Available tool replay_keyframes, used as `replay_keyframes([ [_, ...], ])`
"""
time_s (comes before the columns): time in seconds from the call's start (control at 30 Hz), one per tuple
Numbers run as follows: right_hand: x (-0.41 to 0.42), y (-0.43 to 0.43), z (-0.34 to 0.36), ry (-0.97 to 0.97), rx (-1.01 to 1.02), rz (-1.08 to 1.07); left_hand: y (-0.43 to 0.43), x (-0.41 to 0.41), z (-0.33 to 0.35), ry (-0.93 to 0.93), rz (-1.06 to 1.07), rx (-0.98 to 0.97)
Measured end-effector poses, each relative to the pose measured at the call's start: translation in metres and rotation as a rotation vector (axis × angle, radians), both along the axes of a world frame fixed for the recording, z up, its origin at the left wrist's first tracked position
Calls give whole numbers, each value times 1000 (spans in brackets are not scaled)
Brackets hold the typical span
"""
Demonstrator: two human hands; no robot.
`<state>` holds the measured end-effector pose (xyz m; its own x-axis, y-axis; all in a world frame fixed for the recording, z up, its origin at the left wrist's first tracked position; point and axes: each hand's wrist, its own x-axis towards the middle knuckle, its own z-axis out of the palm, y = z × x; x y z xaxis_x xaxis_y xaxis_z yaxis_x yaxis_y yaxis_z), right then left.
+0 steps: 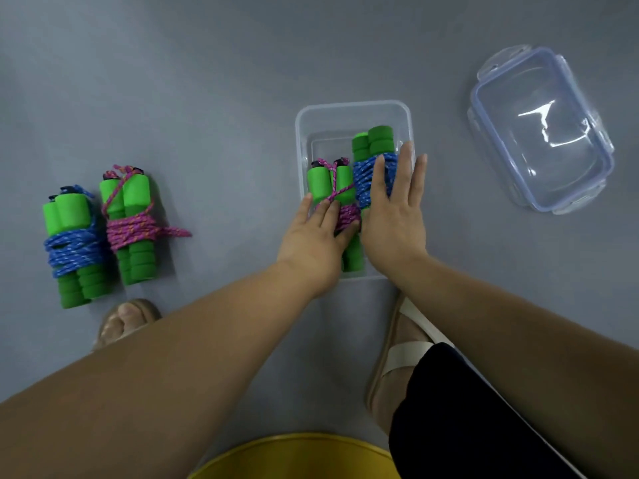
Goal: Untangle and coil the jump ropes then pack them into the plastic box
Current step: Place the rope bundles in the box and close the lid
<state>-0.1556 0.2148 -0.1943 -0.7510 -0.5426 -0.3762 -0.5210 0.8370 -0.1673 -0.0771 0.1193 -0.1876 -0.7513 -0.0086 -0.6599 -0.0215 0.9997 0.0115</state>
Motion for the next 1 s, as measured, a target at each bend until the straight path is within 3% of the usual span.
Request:
replay_keyframes([
  [0.1,-3,-1,-2,107,97,187,-1,-1,2,-13,-12,-13],
  [0.2,-5,6,-11,15,178,291,-2,0,2,19,12,18],
  [0.43,-18,-10,-20,-113,230,230,-8,4,3,47,12,49],
  [0.6,-18,-2,-10,-61,378,380,-8,6,2,53,28,56],
  [1.0,-18,-3,-14,-46,328,310,-6,4,5,102,68,86],
])
